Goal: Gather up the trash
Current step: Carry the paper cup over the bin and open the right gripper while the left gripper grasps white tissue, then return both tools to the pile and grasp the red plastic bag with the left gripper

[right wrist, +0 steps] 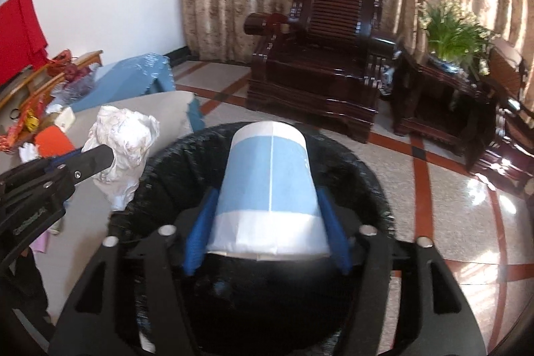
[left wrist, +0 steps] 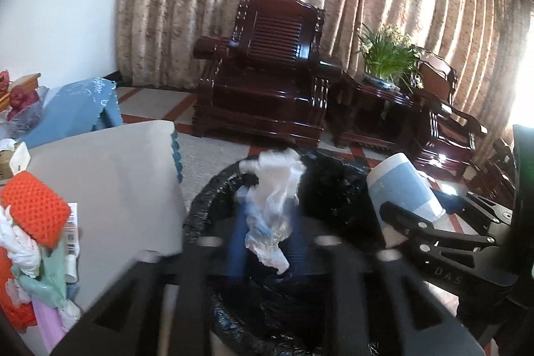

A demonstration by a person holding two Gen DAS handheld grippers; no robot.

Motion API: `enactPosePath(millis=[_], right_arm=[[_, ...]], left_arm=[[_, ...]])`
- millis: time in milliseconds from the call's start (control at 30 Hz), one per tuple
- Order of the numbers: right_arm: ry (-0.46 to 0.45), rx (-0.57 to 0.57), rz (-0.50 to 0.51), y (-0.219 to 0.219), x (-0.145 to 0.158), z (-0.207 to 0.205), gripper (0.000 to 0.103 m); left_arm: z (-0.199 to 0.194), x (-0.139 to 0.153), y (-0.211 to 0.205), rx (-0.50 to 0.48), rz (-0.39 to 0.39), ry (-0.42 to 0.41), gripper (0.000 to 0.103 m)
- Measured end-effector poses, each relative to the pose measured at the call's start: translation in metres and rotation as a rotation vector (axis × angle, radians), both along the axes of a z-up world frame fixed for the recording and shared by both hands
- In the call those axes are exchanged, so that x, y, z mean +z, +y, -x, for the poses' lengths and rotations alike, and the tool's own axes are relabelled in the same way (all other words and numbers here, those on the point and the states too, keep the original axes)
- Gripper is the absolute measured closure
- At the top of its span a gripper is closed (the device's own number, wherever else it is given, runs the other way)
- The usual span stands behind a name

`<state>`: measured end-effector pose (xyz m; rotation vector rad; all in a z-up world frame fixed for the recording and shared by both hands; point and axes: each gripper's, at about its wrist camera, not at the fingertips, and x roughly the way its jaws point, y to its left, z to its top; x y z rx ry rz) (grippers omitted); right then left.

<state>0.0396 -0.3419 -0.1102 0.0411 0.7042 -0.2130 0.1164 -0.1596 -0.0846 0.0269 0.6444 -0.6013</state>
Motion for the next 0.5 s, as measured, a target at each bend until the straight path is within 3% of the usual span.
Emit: enactPosePath(millis=[33, 133, 167, 267, 333, 500], right_arm=[[0.001, -0.007, 0.006, -0.001, 0.000, 0.000, 0.037], [0.001, -0.031, 0.025, -0.001, -0.002, 0.003, 0.021], [-0.002, -0.039, 0.032, -0.001, -0.001, 0.004, 0.012], [-0.019, -0.042, 0.024, 0.004, 0.001, 0.005, 0.005], [-0.033, -0.028, 0.002, 0.012, 0.004, 0.003, 0.005], [-0.070, 0.055, -0.036, 0.050, 0.010, -0.004, 0.005]], left_arm=[[0.001, 0.000, 0.001, 0.002, 0.008, -0.003, 0.051], [0.004, 0.002, 0.006, 0.013, 0.020, -0.013, 0.037], [0.004, 0.003, 0.007, 0.021, 0.022, -0.015, 0.036], [0.006, 0.005, 0.022, 0.052, 0.018, -0.021, 0.029], [0.009, 0.007, 0.038, 0.088, 0.005, -0.045, 0.023], [0.019, 0.010, 0.088, 0.194, -0.032, -0.076, 0.022]])
